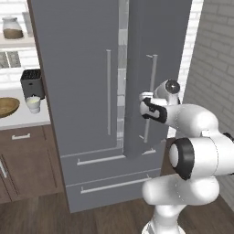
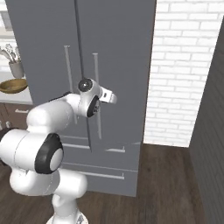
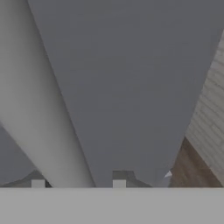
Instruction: Grab a lemon wedge from the fridge and one ice cube from the ice bowl, and put them in the glass of lemonade.
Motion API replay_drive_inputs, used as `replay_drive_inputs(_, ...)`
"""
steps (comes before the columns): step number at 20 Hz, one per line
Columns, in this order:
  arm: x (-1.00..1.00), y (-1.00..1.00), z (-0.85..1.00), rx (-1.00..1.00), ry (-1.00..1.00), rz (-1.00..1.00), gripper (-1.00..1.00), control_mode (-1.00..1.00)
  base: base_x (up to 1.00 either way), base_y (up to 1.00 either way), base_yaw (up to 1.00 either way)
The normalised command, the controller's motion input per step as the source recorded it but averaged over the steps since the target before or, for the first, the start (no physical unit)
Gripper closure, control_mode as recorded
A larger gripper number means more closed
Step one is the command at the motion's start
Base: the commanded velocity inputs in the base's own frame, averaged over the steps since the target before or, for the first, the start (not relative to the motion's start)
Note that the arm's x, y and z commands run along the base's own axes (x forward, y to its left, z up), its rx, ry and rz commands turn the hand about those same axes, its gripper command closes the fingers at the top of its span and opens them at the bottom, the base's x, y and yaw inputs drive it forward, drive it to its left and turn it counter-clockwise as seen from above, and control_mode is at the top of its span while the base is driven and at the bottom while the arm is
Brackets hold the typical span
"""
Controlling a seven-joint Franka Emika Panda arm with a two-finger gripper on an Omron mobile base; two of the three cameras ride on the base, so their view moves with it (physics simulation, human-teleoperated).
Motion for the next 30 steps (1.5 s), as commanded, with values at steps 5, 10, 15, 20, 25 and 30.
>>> replay_drive_inputs(5,-0.31,-0.95,0.15,0.02,0.0,-0.07,1.0,-1.0,0.0,0.0,0.0)
replay_drive_inputs(10,-0.31,-0.96,0.0,0.0,0.0,-0.11,1.0,-1.0,0.0,0.0,0.0)
replay_drive_inputs(15,-0.22,-0.95,0.02,0.0,0.0,-0.12,1.0,-1.0,0.0,0.0,0.0)
replay_drive_inputs(20,-0.12,-0.93,0.1,0.0,0.0,-0.11,1.0,-1.0,0.0,0.0,0.0)
replay_drive_inputs(25,-0.19,-0.89,0.06,0.0,0.0,-0.12,1.0,-1.0,0.0,0.0,0.0)
replay_drive_inputs(30,-0.43,-0.79,0.0,0.1,-0.14,-0.1,1.0,-1.0,0.0,0.0,0.0)
